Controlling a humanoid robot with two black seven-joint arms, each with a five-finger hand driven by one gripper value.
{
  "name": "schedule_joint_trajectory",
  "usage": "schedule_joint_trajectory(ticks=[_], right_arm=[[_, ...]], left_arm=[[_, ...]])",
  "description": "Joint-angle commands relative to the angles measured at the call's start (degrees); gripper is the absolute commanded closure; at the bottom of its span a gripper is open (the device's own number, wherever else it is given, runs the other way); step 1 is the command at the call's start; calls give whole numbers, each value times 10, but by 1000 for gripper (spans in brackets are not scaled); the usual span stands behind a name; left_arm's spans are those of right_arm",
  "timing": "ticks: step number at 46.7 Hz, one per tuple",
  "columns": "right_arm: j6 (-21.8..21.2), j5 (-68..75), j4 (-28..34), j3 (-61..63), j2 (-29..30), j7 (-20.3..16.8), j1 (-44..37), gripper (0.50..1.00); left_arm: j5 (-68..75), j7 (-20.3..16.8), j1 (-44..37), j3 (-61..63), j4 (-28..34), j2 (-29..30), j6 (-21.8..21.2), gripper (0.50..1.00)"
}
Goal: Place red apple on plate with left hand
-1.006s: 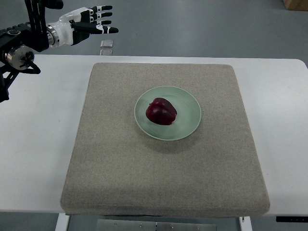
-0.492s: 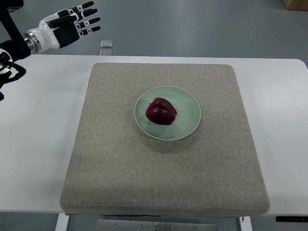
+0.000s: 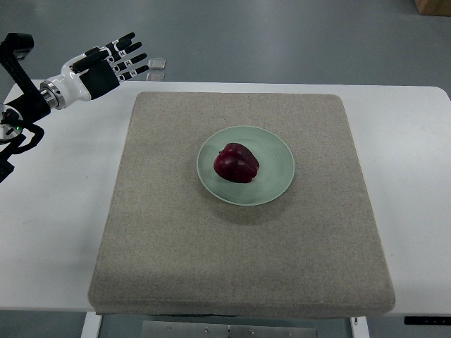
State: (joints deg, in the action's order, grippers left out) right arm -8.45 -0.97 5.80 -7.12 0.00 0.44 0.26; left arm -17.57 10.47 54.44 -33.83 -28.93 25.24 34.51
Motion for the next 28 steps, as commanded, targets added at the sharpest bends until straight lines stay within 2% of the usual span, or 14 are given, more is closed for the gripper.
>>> schedule_joint_trajectory(ticks=[1, 28], right_arm=[[-1, 0, 0, 0, 0, 0, 0, 536], [-1, 4, 0, -1, 0, 0, 0, 536]], left_arm=[[0, 1, 2, 0, -1, 0, -4, 501], [1, 10, 1, -3, -1, 3, -3, 501]])
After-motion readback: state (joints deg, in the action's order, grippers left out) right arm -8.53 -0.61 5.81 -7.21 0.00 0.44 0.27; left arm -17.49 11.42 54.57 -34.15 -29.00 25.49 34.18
